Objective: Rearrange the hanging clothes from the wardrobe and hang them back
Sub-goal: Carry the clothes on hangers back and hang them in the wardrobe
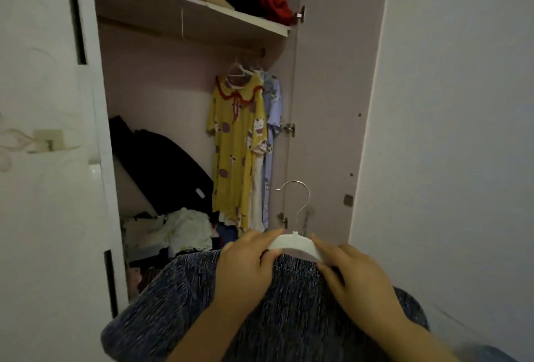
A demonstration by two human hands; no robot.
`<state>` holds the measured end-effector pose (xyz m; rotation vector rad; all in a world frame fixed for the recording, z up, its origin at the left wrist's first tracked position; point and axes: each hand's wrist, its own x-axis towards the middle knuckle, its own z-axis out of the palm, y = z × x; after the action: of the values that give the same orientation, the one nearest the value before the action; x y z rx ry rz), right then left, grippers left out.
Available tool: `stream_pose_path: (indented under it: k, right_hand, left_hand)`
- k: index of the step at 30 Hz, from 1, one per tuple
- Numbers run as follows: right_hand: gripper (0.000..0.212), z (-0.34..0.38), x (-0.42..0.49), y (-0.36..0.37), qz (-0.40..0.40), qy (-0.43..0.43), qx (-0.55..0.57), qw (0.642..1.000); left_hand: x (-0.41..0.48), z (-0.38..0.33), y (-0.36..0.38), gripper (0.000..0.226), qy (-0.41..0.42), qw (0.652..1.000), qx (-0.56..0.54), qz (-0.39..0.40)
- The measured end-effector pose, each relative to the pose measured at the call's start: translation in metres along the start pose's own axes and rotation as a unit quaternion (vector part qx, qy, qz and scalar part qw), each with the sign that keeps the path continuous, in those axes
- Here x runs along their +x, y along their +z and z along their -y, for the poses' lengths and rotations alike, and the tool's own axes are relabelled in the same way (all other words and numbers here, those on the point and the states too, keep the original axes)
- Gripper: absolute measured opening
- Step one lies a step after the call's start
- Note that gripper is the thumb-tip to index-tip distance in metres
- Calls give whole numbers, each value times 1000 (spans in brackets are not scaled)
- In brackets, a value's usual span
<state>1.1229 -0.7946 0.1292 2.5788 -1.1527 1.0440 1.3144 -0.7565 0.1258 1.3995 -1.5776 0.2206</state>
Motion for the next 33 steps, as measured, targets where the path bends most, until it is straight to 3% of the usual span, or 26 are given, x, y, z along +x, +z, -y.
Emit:
stream_pose_path:
  k: [13,18,33]
  right_hand:
    - [48,-85,253,137,-3,-54,-5,999]
    - [48,-119,357,194,-20,-117,-2,993]
    - [47,-146,632,265,-95,-174,-48,979]
  left_hand:
    - [212,164,76,32,-36,997,35,-60]
    - [295,225,99,34,-46,991,84,-95]
    - [533,358,109,32,-45,978,152,-137]
